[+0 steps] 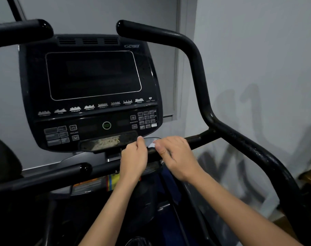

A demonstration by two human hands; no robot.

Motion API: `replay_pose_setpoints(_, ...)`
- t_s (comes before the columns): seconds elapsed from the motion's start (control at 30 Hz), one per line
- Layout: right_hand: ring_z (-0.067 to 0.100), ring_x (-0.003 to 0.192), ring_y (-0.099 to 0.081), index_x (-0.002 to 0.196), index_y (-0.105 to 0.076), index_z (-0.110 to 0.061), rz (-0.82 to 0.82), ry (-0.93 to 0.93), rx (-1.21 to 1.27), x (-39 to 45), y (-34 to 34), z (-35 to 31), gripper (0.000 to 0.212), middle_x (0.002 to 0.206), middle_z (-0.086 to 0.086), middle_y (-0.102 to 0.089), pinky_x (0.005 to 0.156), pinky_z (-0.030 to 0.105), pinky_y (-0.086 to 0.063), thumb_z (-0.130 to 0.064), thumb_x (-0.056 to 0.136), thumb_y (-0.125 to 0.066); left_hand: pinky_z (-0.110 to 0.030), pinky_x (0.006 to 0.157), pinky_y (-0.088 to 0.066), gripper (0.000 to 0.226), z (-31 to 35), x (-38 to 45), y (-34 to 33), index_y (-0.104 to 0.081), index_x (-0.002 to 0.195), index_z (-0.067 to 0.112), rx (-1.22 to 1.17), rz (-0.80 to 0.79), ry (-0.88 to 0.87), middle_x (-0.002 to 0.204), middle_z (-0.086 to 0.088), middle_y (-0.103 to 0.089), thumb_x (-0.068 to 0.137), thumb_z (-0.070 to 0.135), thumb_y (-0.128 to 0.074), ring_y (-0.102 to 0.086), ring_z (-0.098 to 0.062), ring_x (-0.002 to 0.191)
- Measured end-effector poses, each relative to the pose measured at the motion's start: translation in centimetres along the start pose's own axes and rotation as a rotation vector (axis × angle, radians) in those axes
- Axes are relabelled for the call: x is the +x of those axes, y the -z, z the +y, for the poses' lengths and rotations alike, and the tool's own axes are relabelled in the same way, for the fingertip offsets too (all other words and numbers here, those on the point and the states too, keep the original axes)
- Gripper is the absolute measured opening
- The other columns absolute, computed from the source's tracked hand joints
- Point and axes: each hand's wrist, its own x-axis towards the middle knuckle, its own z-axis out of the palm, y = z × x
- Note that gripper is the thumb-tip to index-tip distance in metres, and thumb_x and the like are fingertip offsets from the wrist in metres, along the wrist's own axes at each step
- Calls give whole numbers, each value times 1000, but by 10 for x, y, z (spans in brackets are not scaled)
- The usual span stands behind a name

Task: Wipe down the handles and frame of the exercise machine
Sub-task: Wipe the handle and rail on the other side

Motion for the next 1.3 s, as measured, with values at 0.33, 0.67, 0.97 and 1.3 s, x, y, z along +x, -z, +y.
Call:
replay_pose_setpoints(0.33, 36, 62, -63, 62, -61, -11, 1, -157, -545, 29, 9, 15, 40, 60, 9, -66, 58, 35, -36, -26, 95, -42, -40, 80, -51, 49, -3, 5, 6, -62, 75, 5, 204, -58, -28, 88, -20, -70, 97, 35, -31, -63, -40, 90)
replay_pose_setpoints(0.67, 33, 62, -57, 63, -45, -20, -15, -113, -506, 20, 21, 38, 41, 61, 2, -59, 61, 37, -27, -29, 93, -17, -41, 70, -40, 28, -2, 2, 10, -40, 73, 17, 461, -65, -154, 86, -7, -53, 99, 14, -31, -49, -34, 87)
replay_pose_setpoints(0.97, 25, 73, -53, 81, -59, -20, 62, 126, -279, 10, -9, -2, 41, 77, -3, -63, 72, 39, -39, -31, 105, -28, -43, 66, -40, 39, -2, -2, 9, -40, 63, 17, 343, -19, -124, 84, -12, -62, 101, 27, -31, -55, -40, 86)
replay_pose_setpoints(1.3, 31, 59, -59, 69, -60, -18, 69, -23, -371, 20, -16, -20, 32, 63, 4, -65, 67, 40, -47, -20, 95, -41, -41, 65, -39, 30, 2, -7, 10, -41, 74, 16, 351, 5, -145, 92, -15, -62, 102, 16, -31, -53, -40, 86)
